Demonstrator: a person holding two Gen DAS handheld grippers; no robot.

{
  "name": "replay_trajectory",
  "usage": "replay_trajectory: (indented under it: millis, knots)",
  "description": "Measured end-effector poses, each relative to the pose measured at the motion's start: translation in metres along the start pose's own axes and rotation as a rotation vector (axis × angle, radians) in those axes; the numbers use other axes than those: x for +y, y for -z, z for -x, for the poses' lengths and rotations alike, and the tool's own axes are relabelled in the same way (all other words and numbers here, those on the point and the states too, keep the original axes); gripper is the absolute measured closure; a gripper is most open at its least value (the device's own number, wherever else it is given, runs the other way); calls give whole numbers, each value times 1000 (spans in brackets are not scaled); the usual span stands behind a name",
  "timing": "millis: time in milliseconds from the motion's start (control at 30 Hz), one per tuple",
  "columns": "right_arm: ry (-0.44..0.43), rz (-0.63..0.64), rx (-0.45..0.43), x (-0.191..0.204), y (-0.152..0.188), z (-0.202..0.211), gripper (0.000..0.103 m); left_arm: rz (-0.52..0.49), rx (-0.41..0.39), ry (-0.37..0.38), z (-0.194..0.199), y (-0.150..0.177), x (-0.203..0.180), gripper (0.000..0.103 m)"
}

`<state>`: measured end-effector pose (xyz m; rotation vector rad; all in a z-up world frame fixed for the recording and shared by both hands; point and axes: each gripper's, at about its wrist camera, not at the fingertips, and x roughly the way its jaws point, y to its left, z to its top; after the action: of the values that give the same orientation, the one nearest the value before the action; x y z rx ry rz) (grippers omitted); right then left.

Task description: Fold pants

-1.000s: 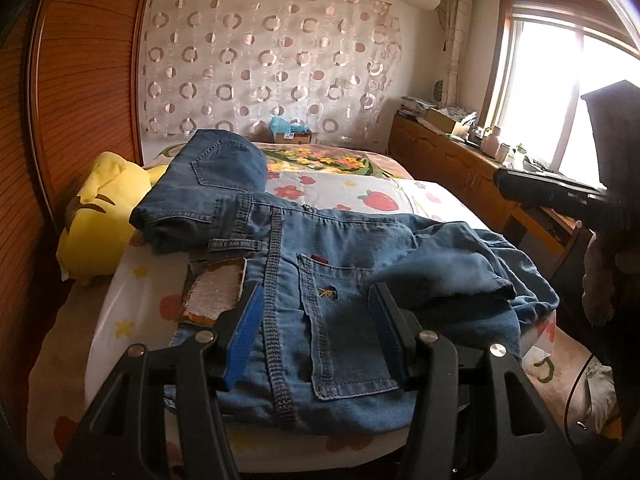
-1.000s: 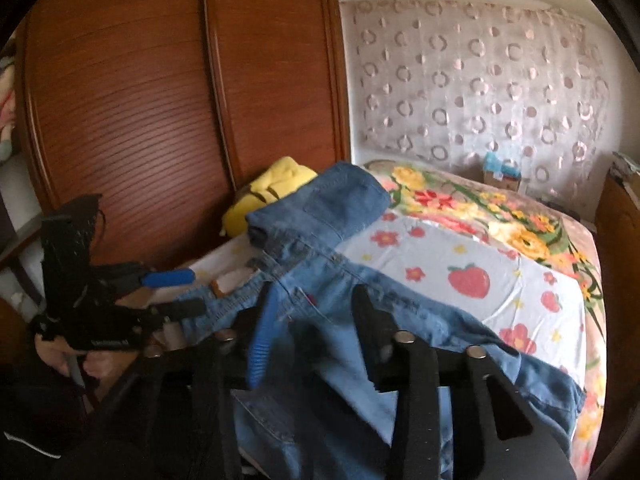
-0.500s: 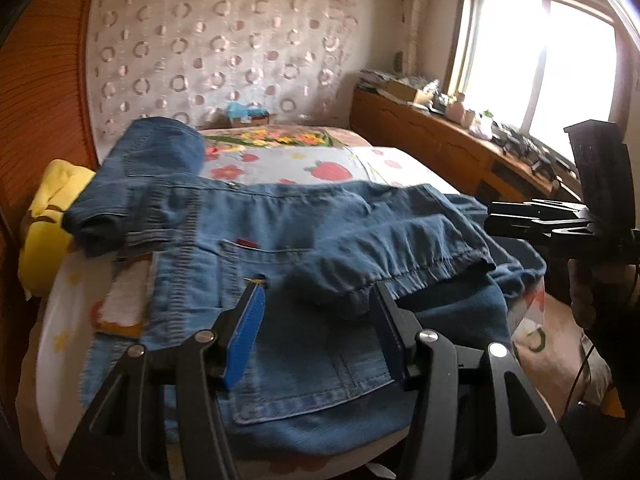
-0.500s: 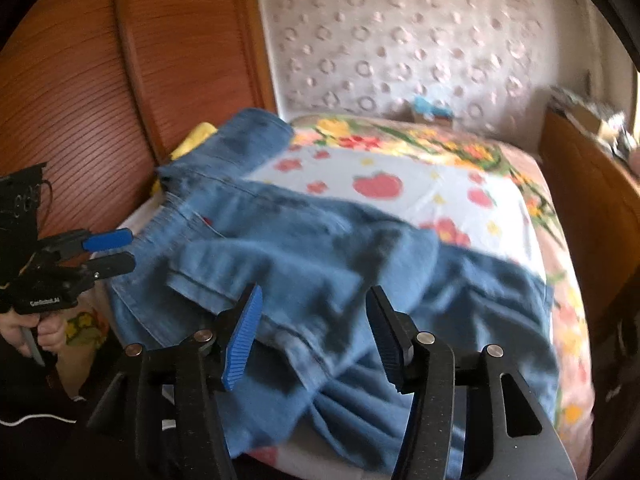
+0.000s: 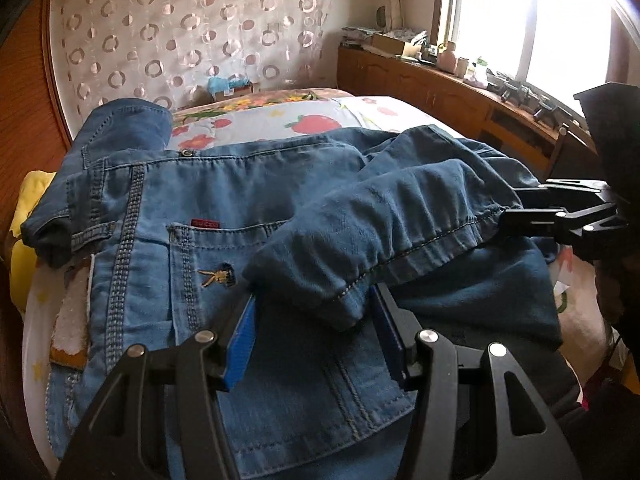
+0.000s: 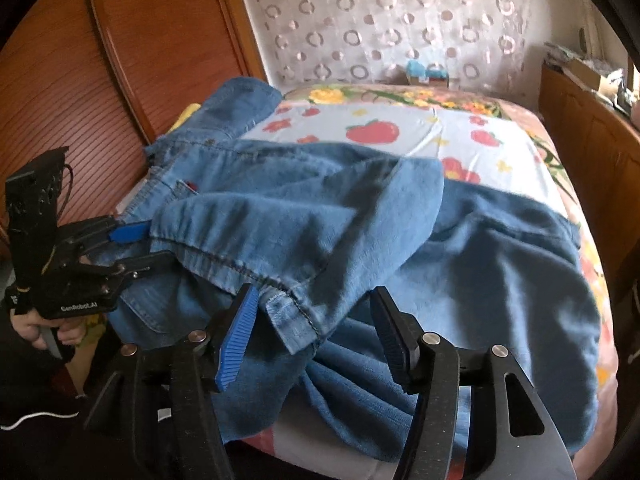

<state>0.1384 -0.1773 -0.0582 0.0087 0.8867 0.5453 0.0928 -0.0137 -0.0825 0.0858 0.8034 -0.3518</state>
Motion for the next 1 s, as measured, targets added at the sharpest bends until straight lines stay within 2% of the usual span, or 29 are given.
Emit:
replay_trajectory:
  millis: [67, 133, 200, 233, 267, 367, 433, 633, 833, 1000]
  knots:
    - [-9, -9, 8, -3, 1, -5, 43, -12, -7, -5, -1, -1, -2, 51]
    - [-20, -13, 6, -5, 1, -7, 44, -27, -22, -1, -1, -3, -4, 58]
    - [-67, -9, -16, -6, -1, -5, 73, -29, -31, 6, -2, -7, -4, 68]
    - [-75, -6, -23, -6, -2, -4, 80, -29, -38, 10, -1, -8, -4, 73]
    - [-78, 0, -34, -4, -4, -2, 87, -27, -44, 17, 0, -10, -4, 82]
    - [-86, 31, -83, 1, -15, 7, 90, -38, -67, 25, 8, -13, -6, 92]
    - [-77, 59, -121, 8, -24, 17, 91, -52, -89, 29, 17, -16, -9, 93]
    - [-74, 136, -207, 29, -57, 42, 94, -51, -171, 43, 67, -23, -9, 95]
    - [-128, 227, -257, 63, -94, 52, 95, -13, -243, 48, 119, -15, 2, 95]
    - [-188, 292, -263, 102, -116, 46, 95, 27, -257, 24, 143, -4, 15, 95]
